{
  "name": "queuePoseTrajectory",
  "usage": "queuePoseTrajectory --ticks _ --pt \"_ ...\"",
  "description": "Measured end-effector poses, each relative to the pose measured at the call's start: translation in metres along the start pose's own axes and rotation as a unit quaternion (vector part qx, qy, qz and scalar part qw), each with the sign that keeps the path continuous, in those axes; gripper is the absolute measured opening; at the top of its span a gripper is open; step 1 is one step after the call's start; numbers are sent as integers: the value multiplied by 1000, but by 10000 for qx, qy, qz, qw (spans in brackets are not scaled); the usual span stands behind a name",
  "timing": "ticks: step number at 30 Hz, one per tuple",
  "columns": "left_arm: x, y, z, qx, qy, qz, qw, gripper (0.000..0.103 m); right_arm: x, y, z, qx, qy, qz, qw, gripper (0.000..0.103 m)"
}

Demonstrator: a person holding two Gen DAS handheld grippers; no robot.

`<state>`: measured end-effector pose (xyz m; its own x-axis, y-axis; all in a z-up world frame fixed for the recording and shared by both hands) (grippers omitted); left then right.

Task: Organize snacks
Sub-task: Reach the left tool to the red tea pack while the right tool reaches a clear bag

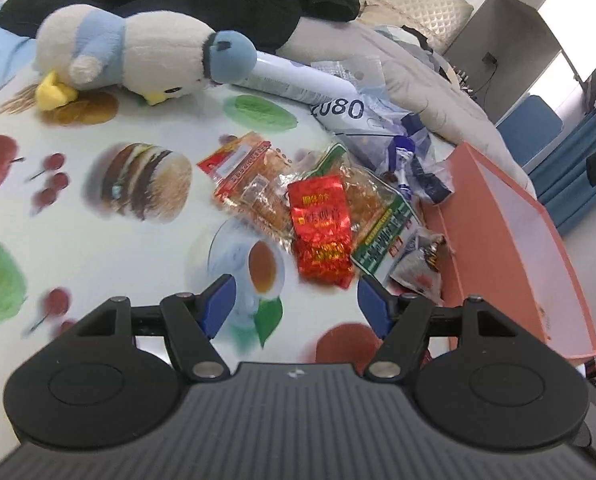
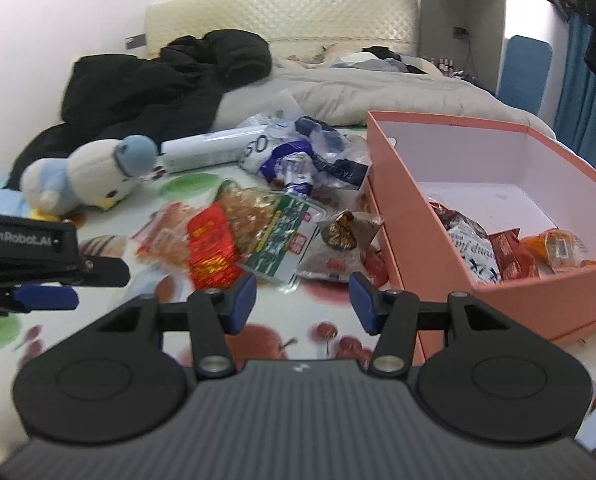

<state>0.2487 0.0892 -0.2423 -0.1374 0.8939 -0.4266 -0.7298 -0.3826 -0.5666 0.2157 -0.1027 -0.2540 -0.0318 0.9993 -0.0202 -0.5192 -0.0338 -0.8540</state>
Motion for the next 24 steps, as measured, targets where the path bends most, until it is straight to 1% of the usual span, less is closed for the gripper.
queuePoseTrajectory --ticks 3,6,9,11,14,15,18,24 --pt "0 -8 -21 64 -69 1 10000 72 3 -5 -20 95 163 117 9998 54" --pt "0 -16 -39 147 9 75 9999 72 2 -7 -40 212 196 116 9995 54" --pt "-1 -24 -56 248 57 80 9996 71 5 -8 -56 198 261 179 9993 54" --pt "-2 -28 -67 346 165 65 9992 71 6 -8 -67 191 314 186 9992 54" --pt "-8 -31 -80 387 205 -125 9990 69 8 -9 -81 127 444 303 9985 54" --pt "-8 -32 -85 415 236 -116 9988 67 8 -10 -85 101 474 316 9983 54" --pt "-7 -35 -92 467 347 -51 9983 65 7 -10 -97 59 587 397 9975 54" --pt "-12 -37 -97 502 379 -221 9978 64 6 -10 -110 -31 826 631 9946 54"
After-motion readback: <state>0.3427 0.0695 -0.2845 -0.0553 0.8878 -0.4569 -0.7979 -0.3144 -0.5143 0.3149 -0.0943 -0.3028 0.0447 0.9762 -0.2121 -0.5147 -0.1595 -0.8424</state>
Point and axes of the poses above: each gripper's, at about its wrist camera, not at the fingertips, and z roughly against the way its jaws point, x to its left, y to its underside, the point moved 1 cm from there along -z, roughly the way its jaws point, and after that the axes turned 2 degrees about z, right-handed, at the moved point
